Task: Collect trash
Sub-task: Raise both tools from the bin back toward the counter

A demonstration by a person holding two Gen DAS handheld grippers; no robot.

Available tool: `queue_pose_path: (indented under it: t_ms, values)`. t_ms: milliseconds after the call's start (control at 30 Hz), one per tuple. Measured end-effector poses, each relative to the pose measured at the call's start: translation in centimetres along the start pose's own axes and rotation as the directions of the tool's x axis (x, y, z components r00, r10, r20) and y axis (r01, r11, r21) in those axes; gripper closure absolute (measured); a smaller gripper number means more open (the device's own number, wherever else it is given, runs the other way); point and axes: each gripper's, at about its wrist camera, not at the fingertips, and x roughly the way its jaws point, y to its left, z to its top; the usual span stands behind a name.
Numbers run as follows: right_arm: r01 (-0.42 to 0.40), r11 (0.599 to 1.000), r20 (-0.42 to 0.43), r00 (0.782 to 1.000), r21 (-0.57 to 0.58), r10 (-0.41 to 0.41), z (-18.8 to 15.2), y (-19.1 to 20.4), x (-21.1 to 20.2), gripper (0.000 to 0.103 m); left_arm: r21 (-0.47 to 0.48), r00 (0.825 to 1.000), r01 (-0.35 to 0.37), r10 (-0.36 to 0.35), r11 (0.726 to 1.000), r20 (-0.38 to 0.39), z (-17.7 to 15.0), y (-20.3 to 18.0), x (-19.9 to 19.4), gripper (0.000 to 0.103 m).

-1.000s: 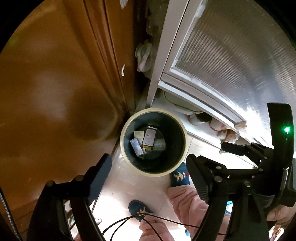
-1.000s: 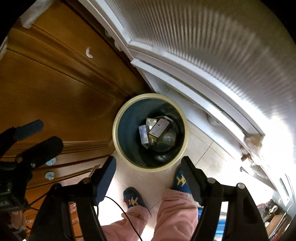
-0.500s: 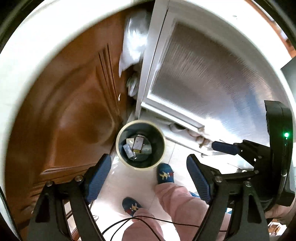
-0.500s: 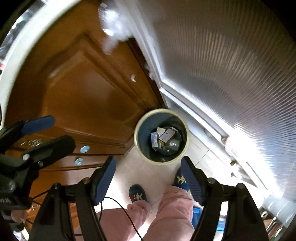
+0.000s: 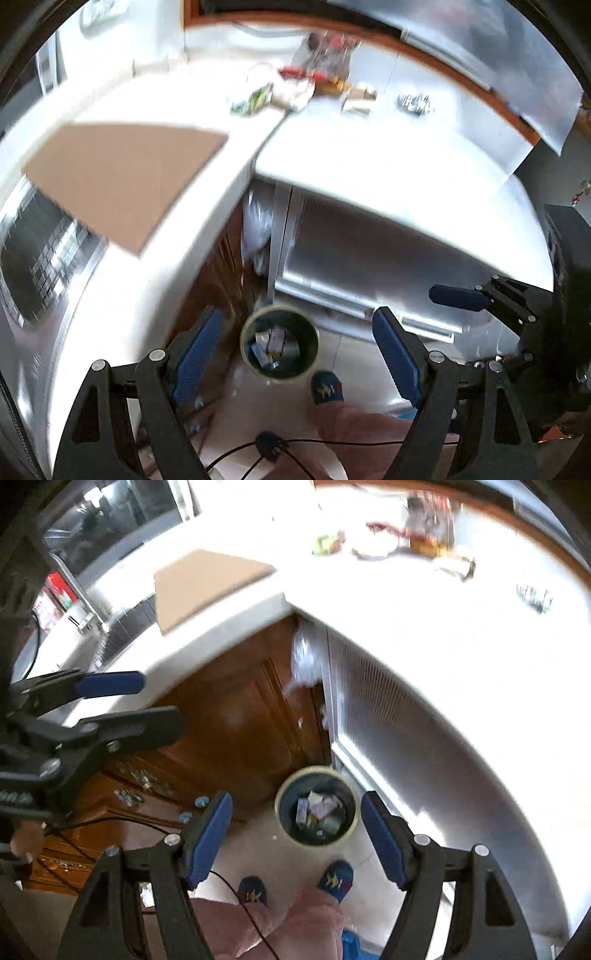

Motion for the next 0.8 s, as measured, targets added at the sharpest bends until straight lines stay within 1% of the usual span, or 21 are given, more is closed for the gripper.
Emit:
queue_pose_path:
  t_ms: [133, 233, 433, 633, 800]
  values:
    - [0.024, 0.999, 0.073, 0.997, -0.026, -0.022, 1.6, 0.0, -2.9, 0.03, 0.015, 0.998, 0.011, -0.012, 1.0, 0.06, 2.8, -1.0, -1.8, 0.021]
    - [0.034, 0.999, 0.116, 0.993, -0.02, -0.032, 2.7, -1.1, -4.4, 0.03, 0.019, 0.994, 0.022, -0.024, 1.0, 0.103, 5.1, -1.6, -2.7, 0.021]
    - [0.079, 0.996, 0.184, 0.979, 0.035, -0.084, 4.9, -4.6, -6.0, 0.03, 0.064, 0.99, 0.02, -0.029, 0.998, 0.136, 8.9, -4.2, -3.2, 0.021]
    - [0.11, 0.988, 0.23, 0.964, 0.107, -0.133, 6.9, -9.9, -7.4, 0.03, 0.124, 0.988, 0.014, -0.033, 0.992, 0.152, 13.2, -7.8, -1.3, 0.021]
    - [0.112, 0.976, 0.254, 0.954, 0.188, -0.159, 9.2, -15.1, -7.6, 0.03, 0.169, 0.987, -0.014, -0.013, 0.986, 0.159, 17.2, -10.6, 1.4, 0.021]
